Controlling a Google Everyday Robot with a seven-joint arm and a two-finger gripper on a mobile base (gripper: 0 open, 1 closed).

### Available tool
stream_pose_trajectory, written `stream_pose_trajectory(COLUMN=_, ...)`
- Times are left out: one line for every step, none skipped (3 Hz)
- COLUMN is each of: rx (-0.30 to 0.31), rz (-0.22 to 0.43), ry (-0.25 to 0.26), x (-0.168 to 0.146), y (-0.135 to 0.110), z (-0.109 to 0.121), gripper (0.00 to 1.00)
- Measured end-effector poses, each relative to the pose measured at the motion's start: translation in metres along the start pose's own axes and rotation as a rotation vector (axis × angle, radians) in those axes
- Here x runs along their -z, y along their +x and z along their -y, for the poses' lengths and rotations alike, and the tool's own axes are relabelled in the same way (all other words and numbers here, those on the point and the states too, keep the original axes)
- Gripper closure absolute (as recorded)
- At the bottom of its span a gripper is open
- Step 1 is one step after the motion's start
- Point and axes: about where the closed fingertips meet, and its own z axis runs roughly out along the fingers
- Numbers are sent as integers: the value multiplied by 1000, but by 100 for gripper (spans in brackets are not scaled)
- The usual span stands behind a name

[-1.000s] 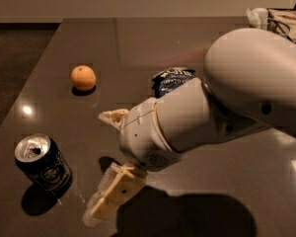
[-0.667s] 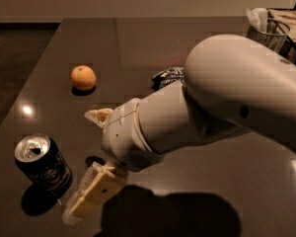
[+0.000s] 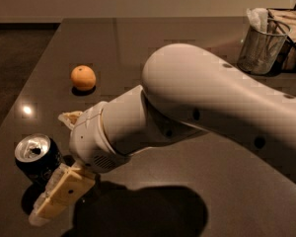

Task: Knock pepsi can over

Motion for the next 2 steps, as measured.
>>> stream_pose_trajectory(rx=0, rz=1, ry=-21, x=-18, y=-7, z=3, gripper=0)
stream_pose_trajectory(rx=-4, rz=5, ry=-32, x=-28, y=-12, z=8, gripper=0)
